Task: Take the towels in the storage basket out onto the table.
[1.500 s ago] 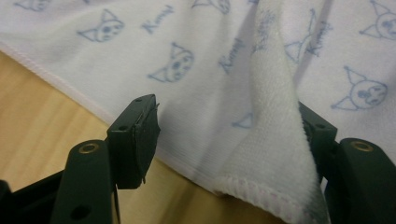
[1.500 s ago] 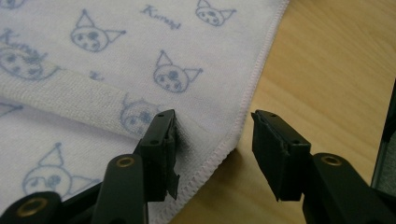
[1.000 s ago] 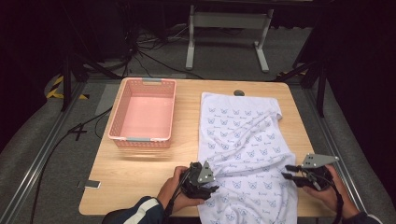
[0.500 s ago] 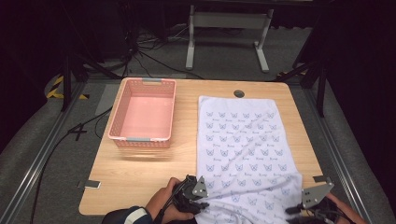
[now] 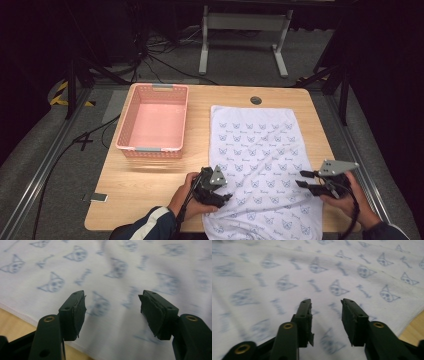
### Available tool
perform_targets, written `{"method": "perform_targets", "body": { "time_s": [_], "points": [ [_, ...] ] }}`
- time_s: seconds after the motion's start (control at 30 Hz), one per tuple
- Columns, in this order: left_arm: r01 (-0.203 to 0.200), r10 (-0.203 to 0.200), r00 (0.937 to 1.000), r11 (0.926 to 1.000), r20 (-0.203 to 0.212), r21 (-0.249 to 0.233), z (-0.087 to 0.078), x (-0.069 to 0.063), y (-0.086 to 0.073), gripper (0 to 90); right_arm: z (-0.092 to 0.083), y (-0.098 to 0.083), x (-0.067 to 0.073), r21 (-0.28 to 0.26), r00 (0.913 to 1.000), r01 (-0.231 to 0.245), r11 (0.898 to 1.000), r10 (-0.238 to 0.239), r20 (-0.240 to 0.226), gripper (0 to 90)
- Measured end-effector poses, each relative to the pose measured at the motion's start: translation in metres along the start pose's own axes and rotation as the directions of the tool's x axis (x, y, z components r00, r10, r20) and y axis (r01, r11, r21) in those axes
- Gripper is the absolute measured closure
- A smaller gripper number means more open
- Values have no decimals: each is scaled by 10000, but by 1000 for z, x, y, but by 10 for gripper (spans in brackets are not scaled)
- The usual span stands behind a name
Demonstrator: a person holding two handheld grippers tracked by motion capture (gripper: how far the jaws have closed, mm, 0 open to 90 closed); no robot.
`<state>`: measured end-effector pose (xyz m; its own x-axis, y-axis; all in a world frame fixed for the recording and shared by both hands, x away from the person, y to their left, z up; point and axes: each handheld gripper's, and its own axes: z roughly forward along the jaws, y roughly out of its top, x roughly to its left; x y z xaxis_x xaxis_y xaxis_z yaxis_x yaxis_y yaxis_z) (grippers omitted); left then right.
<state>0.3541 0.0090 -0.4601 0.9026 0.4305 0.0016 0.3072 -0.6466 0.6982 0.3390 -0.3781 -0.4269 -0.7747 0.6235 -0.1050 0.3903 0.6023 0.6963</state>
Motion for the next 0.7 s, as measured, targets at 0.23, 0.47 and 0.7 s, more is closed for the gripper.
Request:
{"method": "perform_targets", "body": {
  "time_s": [0.23,0.47,0.7],
  "points": [
    [417,-418,9989,9991,-194,-90,14,20,2,379,31,-1,-27,288,9991,-412,9987,413,-31,657],
    [139,-140,9999,9998,16,171,8,18,-2,393,26,-12,-24,522,9969,-641,9966,663,-418,678],
    [-121,118,9998,9996,137,257,-2,11,-10,400,10,-22,-7,885,9969,-520,9947,569,-534,679]
  ]
}}
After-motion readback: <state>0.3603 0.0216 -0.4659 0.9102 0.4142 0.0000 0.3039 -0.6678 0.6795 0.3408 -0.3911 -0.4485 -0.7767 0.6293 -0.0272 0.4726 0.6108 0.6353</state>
